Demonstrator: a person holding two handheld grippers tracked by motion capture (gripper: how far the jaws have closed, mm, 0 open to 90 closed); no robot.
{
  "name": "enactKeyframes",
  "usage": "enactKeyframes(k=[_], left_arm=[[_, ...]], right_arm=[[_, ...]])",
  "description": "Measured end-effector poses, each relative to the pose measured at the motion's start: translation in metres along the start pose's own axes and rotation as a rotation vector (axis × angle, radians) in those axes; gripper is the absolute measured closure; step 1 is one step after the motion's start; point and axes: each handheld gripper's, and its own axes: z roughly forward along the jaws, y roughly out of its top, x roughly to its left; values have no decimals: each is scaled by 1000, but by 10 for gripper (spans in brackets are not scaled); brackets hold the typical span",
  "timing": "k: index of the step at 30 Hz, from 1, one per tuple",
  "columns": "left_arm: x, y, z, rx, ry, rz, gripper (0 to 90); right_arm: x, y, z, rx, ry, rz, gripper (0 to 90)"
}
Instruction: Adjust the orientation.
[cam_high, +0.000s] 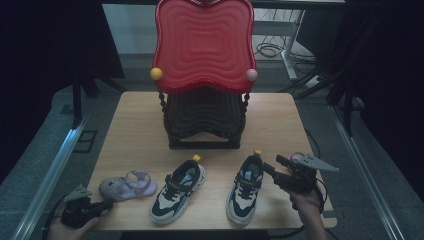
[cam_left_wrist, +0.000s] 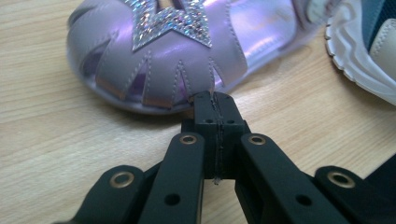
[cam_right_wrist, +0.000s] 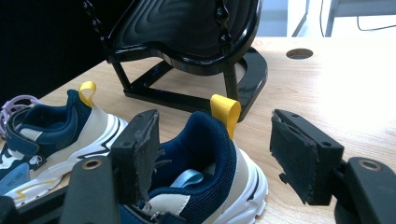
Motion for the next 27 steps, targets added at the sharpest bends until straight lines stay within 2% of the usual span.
enactKeyframes(k=[11, 27], left_arm=[[17, 6, -2, -17, 14, -47, 897], [38, 27, 8, -41, 4, -97, 900]], right_arm=[[1, 1, 1, 11, 9, 2, 339], [-2, 2, 0, 11, 7, 11, 341]])
